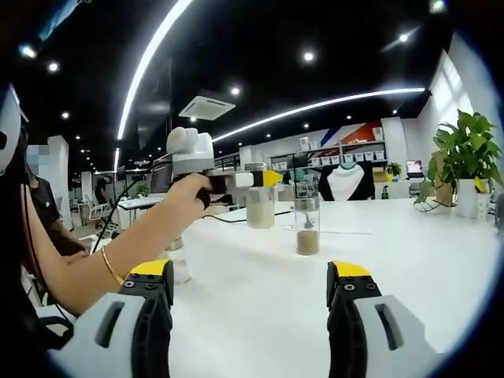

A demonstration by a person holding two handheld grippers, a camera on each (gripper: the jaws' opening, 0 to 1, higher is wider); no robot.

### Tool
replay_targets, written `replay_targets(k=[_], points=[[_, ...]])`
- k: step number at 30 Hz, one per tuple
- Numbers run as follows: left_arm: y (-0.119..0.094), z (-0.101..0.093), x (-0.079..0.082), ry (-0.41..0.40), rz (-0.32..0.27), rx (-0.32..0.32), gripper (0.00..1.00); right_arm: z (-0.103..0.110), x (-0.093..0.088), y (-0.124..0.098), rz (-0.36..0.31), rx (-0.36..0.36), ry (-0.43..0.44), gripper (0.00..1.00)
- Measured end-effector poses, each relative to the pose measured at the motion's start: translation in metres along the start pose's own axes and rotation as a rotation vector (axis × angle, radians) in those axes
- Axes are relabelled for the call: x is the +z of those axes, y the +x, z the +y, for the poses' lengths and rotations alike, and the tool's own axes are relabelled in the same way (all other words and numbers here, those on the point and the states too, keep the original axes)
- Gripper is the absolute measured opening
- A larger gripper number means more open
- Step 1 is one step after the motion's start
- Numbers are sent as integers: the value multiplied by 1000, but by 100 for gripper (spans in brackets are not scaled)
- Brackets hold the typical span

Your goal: Rotate the seasoning bottle until the label or dispensing opening points toward the visible target arrow and the bottle remains upright within the marked orientation range

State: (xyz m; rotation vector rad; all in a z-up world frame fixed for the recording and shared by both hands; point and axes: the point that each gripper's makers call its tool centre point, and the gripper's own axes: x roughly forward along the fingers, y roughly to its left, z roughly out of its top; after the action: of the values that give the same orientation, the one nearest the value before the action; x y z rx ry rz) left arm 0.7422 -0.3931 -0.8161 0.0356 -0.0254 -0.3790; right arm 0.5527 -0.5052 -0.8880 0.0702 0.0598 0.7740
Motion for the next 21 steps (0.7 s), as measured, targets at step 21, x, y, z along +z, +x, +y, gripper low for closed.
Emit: replay_targets(k=[21], points=[[-32, -34, -9, -9, 11, -105, 44, 14, -1, -4, 3, 10, -11, 79]])
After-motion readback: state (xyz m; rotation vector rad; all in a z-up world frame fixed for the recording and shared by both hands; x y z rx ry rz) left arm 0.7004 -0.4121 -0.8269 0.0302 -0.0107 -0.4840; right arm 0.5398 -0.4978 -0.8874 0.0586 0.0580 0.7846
